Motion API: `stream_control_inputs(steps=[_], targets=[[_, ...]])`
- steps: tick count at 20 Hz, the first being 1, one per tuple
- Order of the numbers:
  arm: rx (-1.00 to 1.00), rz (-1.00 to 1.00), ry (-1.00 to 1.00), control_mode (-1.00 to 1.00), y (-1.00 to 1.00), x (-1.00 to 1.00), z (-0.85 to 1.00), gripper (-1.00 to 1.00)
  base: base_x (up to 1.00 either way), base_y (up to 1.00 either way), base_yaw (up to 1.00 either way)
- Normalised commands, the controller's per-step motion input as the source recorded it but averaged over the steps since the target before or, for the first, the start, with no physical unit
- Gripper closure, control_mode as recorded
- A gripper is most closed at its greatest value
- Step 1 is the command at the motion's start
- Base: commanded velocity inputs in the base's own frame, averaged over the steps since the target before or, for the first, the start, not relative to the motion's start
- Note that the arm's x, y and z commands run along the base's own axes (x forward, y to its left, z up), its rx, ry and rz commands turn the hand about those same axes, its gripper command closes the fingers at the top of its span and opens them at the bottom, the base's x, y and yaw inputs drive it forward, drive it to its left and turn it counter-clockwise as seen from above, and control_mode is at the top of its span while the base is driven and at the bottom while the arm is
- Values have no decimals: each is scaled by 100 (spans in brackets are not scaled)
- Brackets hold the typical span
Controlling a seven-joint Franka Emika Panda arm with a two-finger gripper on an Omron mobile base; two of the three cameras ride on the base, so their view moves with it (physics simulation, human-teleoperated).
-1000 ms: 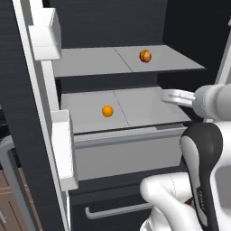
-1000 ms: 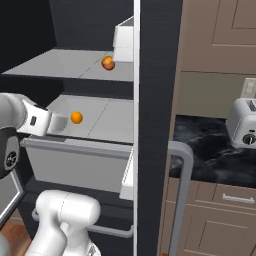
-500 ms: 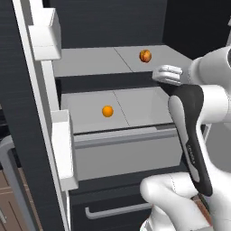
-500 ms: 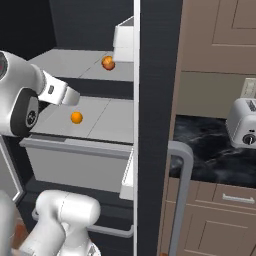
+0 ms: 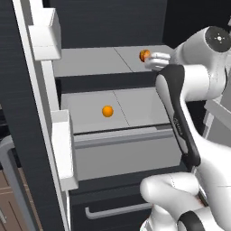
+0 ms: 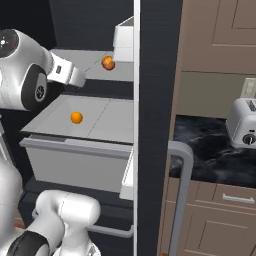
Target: Retrieve the peach and orange from the fridge and place them into the bowl on the dining table.
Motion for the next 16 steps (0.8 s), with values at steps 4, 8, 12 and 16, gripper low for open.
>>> stream_control_inputs(steps=[4,8,12,16], targets=[[-3,0,3,-100,0,67,0,-100,0,0,0],[-4,0,9,-100,0,63,0,-100,0,0,0],[-6,-2,6,-100,-2,62,0,-100,0,0,0],[-3,-2,4,-100,-5,71,0,-100,0,0,0]])
